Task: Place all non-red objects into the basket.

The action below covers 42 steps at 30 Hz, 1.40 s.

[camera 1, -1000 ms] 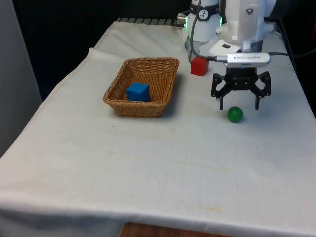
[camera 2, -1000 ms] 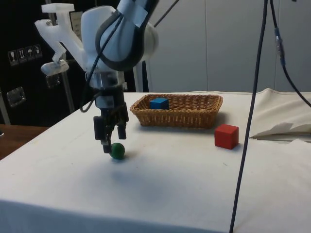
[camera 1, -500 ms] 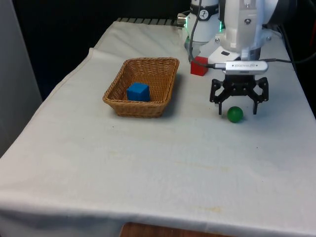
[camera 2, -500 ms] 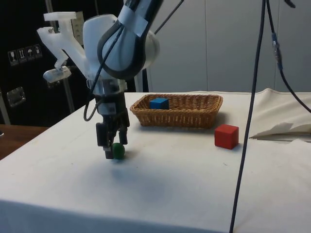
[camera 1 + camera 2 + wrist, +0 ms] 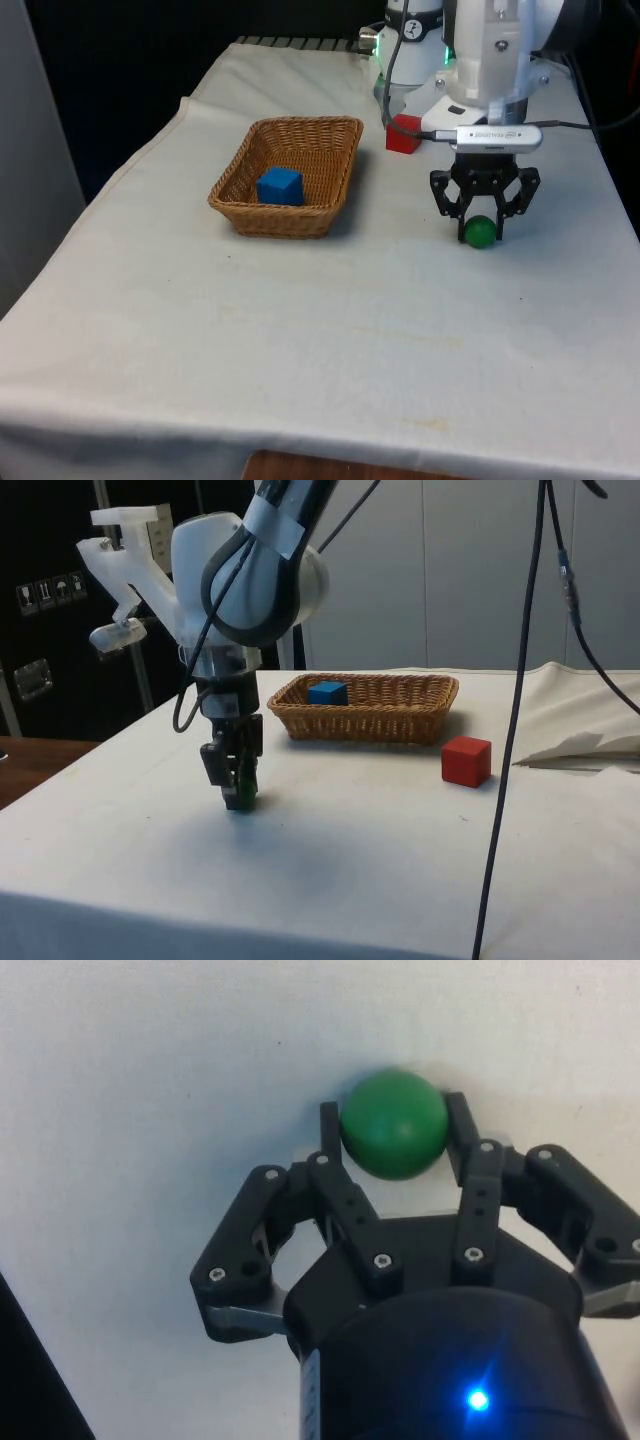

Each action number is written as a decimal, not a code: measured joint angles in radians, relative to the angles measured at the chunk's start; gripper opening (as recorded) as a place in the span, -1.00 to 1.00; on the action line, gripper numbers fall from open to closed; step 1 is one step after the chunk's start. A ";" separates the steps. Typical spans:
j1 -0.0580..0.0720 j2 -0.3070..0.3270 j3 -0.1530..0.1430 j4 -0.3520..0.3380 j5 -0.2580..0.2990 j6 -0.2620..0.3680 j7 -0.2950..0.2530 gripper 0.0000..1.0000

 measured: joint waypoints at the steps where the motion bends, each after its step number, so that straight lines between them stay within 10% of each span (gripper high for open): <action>1: 0.000 0.000 0.000 0.000 0.000 0.000 0.000 -1.00; 42: -0.012 -0.258 -0.084 -0.218 0.001 -0.040 -0.084 -1.00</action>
